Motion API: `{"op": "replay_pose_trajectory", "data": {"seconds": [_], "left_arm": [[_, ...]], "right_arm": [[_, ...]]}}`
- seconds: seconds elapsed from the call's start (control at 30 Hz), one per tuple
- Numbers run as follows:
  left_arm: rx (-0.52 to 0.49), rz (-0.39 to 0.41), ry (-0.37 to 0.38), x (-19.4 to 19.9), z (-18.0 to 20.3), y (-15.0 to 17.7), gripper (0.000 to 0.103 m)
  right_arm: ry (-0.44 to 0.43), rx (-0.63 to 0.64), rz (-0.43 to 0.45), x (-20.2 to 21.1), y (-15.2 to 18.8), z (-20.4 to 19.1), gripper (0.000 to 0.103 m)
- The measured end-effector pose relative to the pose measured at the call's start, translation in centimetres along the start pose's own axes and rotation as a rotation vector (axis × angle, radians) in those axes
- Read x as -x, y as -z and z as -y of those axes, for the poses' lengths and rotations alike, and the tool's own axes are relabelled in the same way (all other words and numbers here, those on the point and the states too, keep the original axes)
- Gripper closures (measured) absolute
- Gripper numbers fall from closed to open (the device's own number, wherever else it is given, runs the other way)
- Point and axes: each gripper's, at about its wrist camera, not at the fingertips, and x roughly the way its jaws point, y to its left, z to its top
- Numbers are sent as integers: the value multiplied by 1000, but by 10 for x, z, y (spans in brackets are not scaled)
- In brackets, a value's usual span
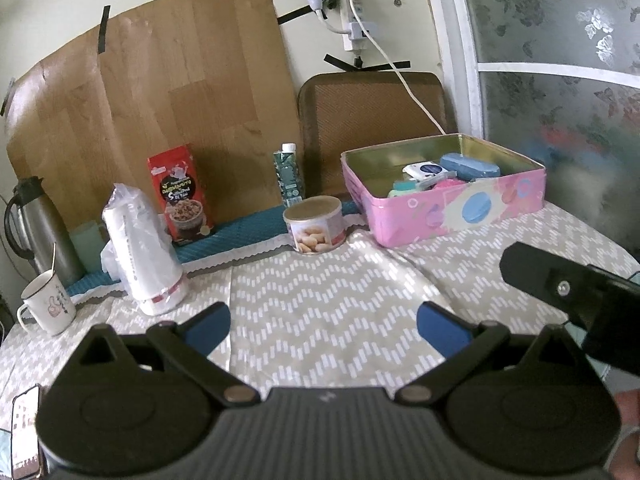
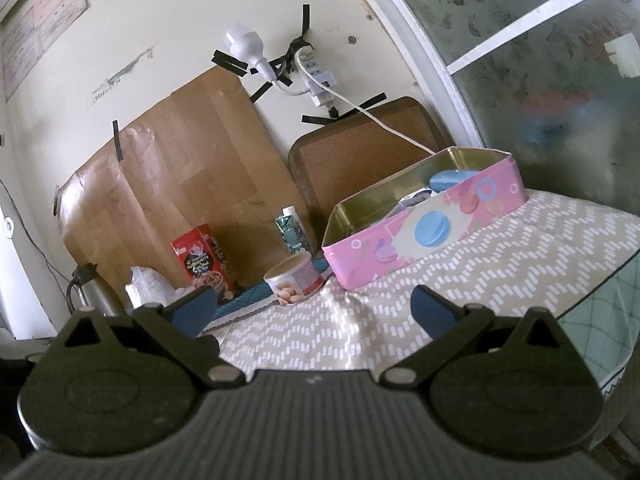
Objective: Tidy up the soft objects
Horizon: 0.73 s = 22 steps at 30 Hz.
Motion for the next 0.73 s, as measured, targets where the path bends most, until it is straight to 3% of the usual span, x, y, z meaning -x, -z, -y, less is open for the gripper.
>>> {"op": "replay_pose_trajectory", "data": {"seconds": [0.73], "left_arm": [[-17,2,44,-2,3,0,0]], "right_arm": [[7,6,-6,-1,-1,4,0]]}}
